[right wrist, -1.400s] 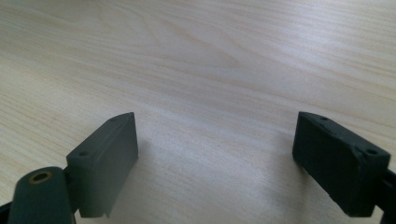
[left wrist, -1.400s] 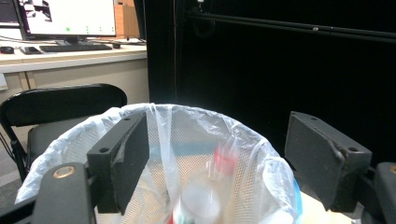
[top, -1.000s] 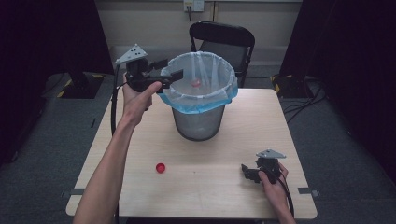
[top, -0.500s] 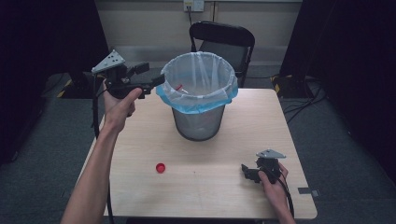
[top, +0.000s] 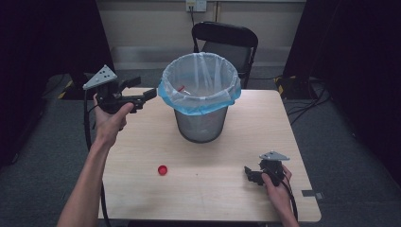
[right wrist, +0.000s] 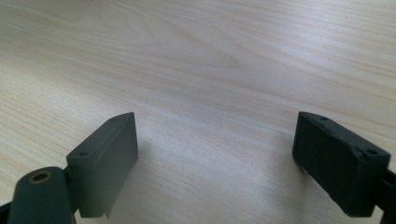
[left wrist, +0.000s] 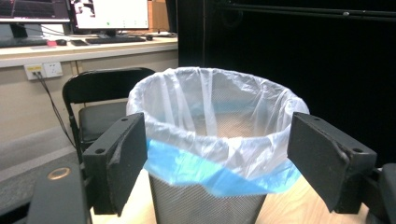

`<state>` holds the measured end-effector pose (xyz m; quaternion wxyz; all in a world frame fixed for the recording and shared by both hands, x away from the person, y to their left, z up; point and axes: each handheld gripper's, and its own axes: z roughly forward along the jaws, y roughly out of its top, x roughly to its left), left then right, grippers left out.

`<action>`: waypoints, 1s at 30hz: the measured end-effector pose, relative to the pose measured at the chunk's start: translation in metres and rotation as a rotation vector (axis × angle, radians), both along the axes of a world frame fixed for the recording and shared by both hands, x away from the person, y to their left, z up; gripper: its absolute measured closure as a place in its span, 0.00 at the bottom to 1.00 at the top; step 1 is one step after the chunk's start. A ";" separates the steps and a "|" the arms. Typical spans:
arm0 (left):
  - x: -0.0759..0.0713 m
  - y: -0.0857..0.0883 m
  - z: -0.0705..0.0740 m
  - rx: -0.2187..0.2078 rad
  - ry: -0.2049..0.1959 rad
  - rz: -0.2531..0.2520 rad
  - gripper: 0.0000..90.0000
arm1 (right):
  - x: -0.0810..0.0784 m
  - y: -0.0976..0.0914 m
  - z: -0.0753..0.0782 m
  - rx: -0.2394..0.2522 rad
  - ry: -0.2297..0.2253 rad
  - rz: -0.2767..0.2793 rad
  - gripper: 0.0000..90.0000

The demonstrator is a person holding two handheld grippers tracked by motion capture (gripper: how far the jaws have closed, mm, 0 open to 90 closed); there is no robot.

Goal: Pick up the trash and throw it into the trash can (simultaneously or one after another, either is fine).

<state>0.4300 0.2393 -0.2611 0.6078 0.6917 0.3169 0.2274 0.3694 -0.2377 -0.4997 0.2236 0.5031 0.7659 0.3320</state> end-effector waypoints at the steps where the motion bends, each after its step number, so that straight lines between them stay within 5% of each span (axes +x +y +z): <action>1: -0.001 0.001 -0.002 0.005 0.005 0.001 0.22 | 0.000 0.000 0.000 0.000 0.000 0.000 0.15; 23: -0.010 0.015 -0.053 0.033 0.095 -0.013 0.22 | 0.000 0.000 0.000 0.000 0.000 0.000 0.15; 30: -0.015 0.019 -0.067 0.081 0.121 -0.005 0.22 | 0.000 0.000 0.000 0.000 -0.001 0.000 0.15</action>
